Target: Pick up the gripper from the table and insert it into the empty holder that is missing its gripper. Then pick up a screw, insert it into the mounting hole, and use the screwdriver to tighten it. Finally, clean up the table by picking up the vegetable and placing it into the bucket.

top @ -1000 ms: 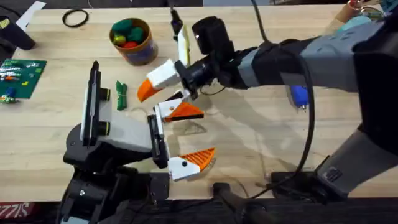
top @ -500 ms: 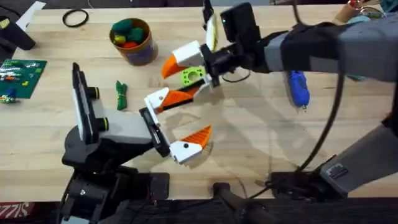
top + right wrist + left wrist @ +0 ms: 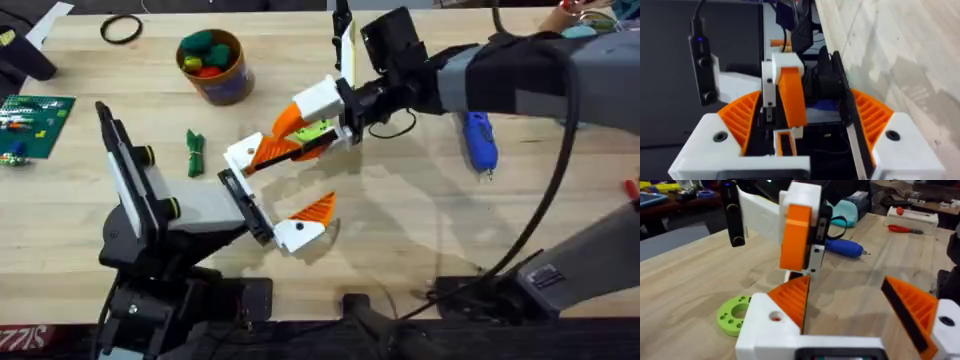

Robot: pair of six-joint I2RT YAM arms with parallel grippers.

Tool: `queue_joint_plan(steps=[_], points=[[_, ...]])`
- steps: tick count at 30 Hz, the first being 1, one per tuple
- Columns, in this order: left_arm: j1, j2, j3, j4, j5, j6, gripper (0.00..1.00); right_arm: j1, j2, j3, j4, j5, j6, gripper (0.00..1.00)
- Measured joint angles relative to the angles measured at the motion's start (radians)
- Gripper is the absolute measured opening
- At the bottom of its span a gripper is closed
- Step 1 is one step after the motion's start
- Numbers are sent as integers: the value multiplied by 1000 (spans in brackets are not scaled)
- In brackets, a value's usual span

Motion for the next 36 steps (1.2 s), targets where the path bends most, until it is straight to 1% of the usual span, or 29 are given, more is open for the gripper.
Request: queue_joint_plan(steps=[5,8,9,10,11,13,14,15,16,18,22,23,24,27,36], points=[[0,0,0,0,-7,8,983,0,-1,-1,-97,-25,-120,996],[0,0,0,0,-7,8,983,0,-1,-1,-103,-51,-185,990],[0,0,0,0,-7,8,983,0,-1,-1,-103,-56,-200,967],[0,0,0,0,-7,8,983,0,-1,-1,-103,-69,-235,768],[0,0,0,0,-7,8,983,0,-1,-1,-104,-72,-237,640],[0,0,0,0,-7,8,983,0,-1,-2,-104,-75,-250,497],[0,0,0,0,-7,8,983,0,-1,-2,-104,-75,-252,330],[0,0,0,0,-7,8,983,0,-1,-2,-105,-77,-257,228],[0,0,0,0,-8,8,983,0,-1,-2,-104,-83,-259,175],[0,0,0,0,-9,8,983,0,-1,-2,-101,-86,-262,152],[0,0,0,0,-7,3,983,0,-1,-2,-101,-84,-264,146],[0,0,0,0,-7,-6,983,0,-1,-2,-101,-83,-264,146],[0,0,0,0,-6,-35,983,0,-1,-2,-100,-80,-261,148],[0,0,0,0,0,-55,983,0,-1,-2,-100,-75,-249,149],[2,0,0,-8,49,-74,983,0,-1,-2,-99,-70,-197,146]])
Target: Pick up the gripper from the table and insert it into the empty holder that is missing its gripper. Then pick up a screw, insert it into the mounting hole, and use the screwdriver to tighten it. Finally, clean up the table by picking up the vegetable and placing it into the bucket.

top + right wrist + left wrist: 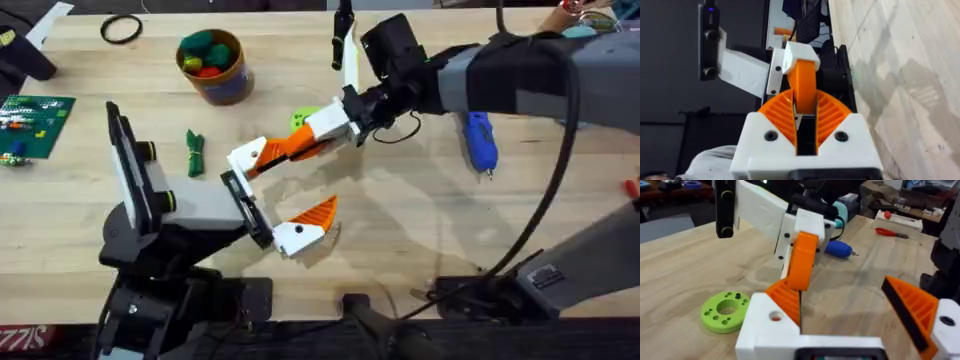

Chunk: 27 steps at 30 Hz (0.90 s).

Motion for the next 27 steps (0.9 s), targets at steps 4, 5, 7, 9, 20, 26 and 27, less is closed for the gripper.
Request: queue_joint_plan(steps=[4,5,7,9,20,26,27], points=[[4,0,0,0,2,-3,983,3,0,0,26,5,30,138],[5,0,0,0,1,-3,983,5,0,0,39,8,39,138],[9,0,0,0,-3,-2,983,11,0,-1,66,13,58,149],[12,0,0,0,-6,-2,983,18,0,-1,87,22,76,162],[12,0,0,0,15,-2,983,39,0,-1,93,26,108,213],[10,0,0,-1,29,-2,983,45,0,-1,93,27,111,226],[9,0,0,-1,32,-2,983,45,0,-1,93,26,111,241]])
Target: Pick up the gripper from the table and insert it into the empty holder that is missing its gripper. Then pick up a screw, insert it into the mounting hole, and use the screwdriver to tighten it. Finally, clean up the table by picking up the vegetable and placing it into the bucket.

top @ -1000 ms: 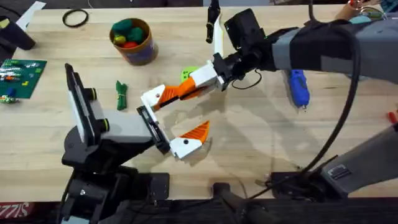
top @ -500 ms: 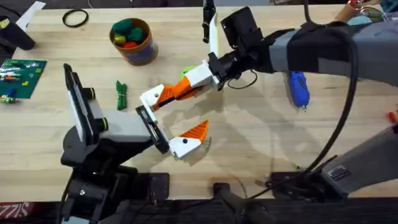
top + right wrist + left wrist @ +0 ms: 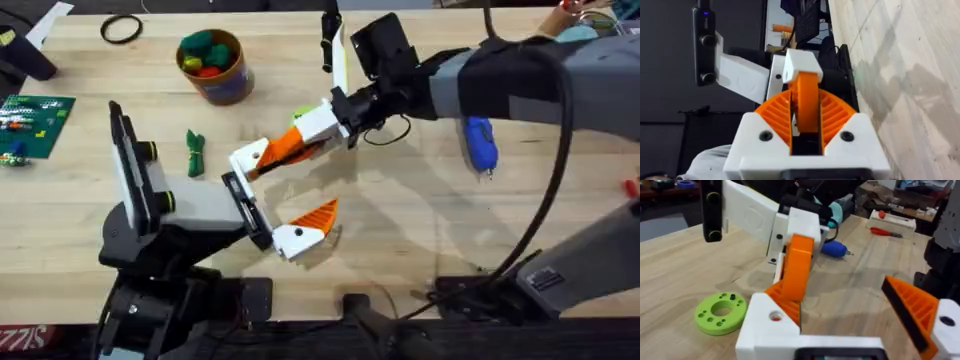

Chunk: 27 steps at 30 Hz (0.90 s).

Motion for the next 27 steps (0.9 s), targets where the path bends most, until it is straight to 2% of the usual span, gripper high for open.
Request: queue_joint_plan(steps=[5,11,15,18,19,27], points=[[-5,0,0,-2,22,0,983,0,0,0,2,-7,-1,296],[-5,0,0,-2,27,0,983,-24,0,0,3,-13,0,449],[-5,0,0,-3,27,0,983,-58,0,0,-12,-15,2,652],[-5,0,0,-3,27,0,983,-87,0,0,-19,-16,-4,932],[-5,0,0,-2,27,0,983,-96,0,0,-19,-16,-5,979],[-5,0,0,-3,29,0,983,-162,0,0,-19,-16,-5,995]])
